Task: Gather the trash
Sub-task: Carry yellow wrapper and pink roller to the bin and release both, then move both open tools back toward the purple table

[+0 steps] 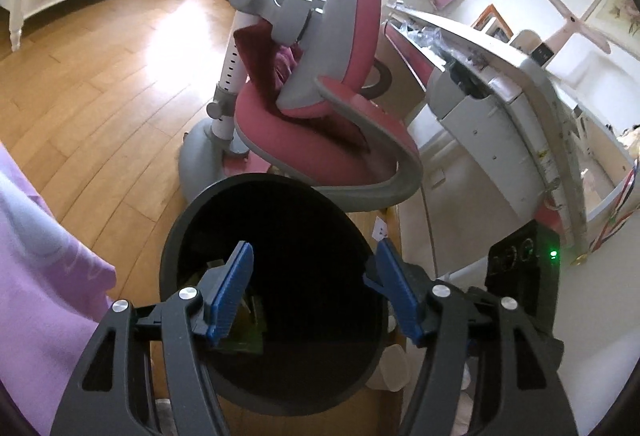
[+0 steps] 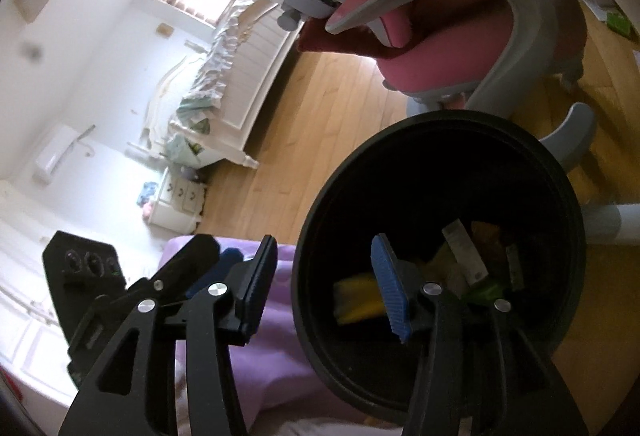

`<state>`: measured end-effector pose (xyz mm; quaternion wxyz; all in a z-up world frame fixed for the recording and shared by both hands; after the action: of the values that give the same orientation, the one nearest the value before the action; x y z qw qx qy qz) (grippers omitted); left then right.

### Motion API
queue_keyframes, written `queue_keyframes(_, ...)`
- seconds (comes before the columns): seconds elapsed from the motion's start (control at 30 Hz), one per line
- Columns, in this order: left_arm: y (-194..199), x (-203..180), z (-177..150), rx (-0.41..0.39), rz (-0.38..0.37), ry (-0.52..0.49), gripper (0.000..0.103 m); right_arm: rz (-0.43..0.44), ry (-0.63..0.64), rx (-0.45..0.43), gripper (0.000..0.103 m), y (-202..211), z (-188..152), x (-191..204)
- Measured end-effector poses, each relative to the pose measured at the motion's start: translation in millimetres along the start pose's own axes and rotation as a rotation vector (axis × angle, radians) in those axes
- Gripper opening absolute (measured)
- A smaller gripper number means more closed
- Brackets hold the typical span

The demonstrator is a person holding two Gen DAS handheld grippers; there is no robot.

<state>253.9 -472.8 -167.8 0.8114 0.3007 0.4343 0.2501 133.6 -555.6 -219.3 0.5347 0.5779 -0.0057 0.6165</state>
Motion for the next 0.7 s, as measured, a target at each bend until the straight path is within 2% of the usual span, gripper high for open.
queue_keyframes(0.13, 19, 1, -3, -0.023, 0.009, 0.006, 0.064, 0.008, 0.025, 0.004, 0.05, 1, -5, 12)
queue_keyframes(0.33, 71, 4, -14, -0.089, 0.022, 0.008, 0.064, 0.018, 0.08, 0.023, 0.05, 0, -16, 40)
queue_keyframes(0.5, 134, 22, -29, -0.173, 0.063, 0.019, 0.065, 0.028, 0.15, 0.049, 0.05, -2, -34, 72)
queue_keyframes(0.63, 198, 50, -52, -0.266, 0.122, 0.047, 0.065, 0.039, 0.225, 0.073, 0.05, -1, -56, 109)
queue_keyframes(0.7, 226, 66, -68, -0.304, 0.162, 0.069, 0.073, 0.043, 0.274, 0.089, 0.05, -1, -70, 129)
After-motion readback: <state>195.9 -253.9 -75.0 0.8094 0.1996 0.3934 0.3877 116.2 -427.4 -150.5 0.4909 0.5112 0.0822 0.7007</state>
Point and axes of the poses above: each gripper's, at about its wrist camera, not at the fingertips, and y roughly against the way its jaws point, x to its left, z to its top, the point moved 10 cm from there along -y, roughly the way its jaws point, and after that the axes turned 8 degrees about x, right-handed, at the moved point
